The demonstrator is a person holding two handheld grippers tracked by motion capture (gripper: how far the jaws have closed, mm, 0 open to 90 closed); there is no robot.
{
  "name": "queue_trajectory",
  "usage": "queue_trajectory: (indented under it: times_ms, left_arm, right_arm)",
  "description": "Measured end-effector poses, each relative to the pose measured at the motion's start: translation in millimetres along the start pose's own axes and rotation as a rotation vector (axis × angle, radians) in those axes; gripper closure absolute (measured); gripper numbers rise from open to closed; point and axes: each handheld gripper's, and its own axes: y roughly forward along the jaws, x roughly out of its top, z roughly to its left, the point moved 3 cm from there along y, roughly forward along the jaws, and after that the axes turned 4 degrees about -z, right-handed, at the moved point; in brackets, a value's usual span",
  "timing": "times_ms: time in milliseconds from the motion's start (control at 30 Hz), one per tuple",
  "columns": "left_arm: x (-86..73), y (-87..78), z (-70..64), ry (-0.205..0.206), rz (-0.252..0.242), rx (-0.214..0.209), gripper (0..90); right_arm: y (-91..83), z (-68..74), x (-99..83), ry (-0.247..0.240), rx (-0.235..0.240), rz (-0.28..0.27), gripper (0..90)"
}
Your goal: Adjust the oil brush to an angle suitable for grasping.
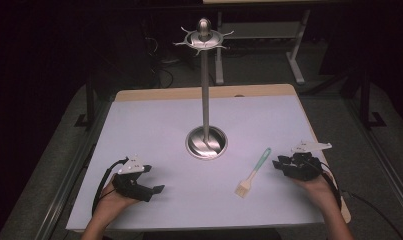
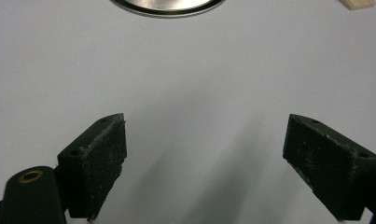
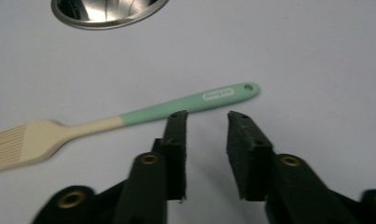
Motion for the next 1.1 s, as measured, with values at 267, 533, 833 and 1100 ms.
queue_trajectory:
  times_ms: [267, 533, 833, 1100]
  left_arm:
    - [1.3, 0.9, 1.4, -0.021, -0.022, -0.008, 13.2]
    - [-0.5, 0.5, 0.8, -0.013, -0.005, -0.014, 13.2]
    - [-3.1, 1.2, 2.1, -0.026, -0.012, -0.017, 13.6]
    - [-5.1, 4.4, 2.0, -0.036, -0.003, -0.023, 13.6]
  right_arm:
    - [20.3, -12.7, 15.1, -0.010, -0.023, -0.020, 89.7]
    - [40.6, -28.1, 18.0, 0.011, -0.047, -0.003, 89.8]
    - [43.6, -32.4, 14.5, 0.013, -0.060, 0.026, 89.7]
    - [47.7, -33.4, 10.1, 0.018, -0.048, 0.042, 89.7]
